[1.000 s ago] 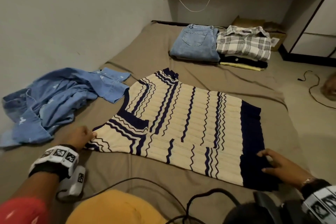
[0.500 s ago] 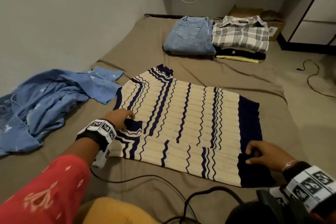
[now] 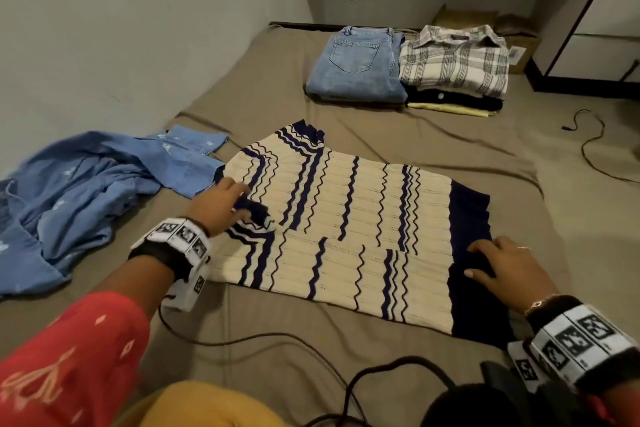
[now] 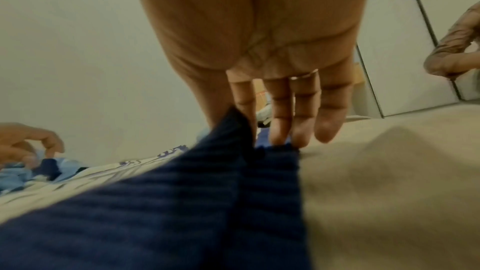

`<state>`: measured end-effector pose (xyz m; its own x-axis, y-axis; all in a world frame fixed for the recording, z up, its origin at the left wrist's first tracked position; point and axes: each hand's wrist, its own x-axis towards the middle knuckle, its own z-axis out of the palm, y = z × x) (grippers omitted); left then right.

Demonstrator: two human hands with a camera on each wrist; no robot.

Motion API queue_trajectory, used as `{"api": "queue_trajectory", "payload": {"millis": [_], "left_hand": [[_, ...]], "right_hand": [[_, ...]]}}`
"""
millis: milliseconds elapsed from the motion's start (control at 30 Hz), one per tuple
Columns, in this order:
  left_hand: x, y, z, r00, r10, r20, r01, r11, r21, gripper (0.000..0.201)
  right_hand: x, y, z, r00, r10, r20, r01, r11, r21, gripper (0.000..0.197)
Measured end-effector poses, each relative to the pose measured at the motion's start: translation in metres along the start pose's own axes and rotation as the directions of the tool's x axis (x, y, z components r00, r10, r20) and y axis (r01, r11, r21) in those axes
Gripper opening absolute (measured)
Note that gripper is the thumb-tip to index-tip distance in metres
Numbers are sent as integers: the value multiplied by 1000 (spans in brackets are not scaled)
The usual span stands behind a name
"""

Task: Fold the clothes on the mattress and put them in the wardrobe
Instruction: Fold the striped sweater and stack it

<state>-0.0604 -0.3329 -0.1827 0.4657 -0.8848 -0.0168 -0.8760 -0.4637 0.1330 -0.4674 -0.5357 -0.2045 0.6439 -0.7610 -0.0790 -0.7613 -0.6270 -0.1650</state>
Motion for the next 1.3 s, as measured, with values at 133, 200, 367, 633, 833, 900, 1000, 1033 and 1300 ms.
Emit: {"api": "queue_trajectory", "payload": {"millis": [133, 200, 367, 633, 833, 900, 1000, 1033, 1300], "left_hand": [[-39, -17, 11, 959, 130, 254, -163, 979, 118, 75], [-57, -33, 16, 931, 161, 327, -224, 960, 166, 109], [-76, -56, 20, 943, 133, 304, -223, 933, 282, 70], [-81, -42, 29, 959, 50, 279, -155, 916, 369, 63], [-91, -48, 5, 924, 20, 382, -200, 876, 439, 61], [-102, -53, -9, 921, 11, 390, -201, 870, 450, 70], [-108, -52, -18, 914, 19, 404, -225, 854, 469, 78], [-107, -50, -16, 912, 18, 411, -234, 844, 483, 79], [-100, -44, -2, 894, 49, 444, -315, 775, 548, 67]], "right_hand": [[-33, -24, 0, 930, -367, -22, 360, 921, -151, 52], [-49, -33, 9, 893, -435, 117, 451, 865, -221, 56], [-50, -36, 8, 893, -399, 209, 438, 876, -201, 47], [-53, -40, 15, 888, -270, 372, 410, 832, -374, 83], [-42, -40, 4, 807, -398, 436, 576, 696, -430, 59], [-49, -45, -10, 772, -453, 446, 627, 660, -414, 55], [-55, -49, -13, 760, -441, 477, 639, 638, -429, 57], [-56, -50, -13, 764, -363, 533, 615, 657, -436, 67], [-58, -44, -7, 727, -350, 591, 623, 698, -352, 53]]}}
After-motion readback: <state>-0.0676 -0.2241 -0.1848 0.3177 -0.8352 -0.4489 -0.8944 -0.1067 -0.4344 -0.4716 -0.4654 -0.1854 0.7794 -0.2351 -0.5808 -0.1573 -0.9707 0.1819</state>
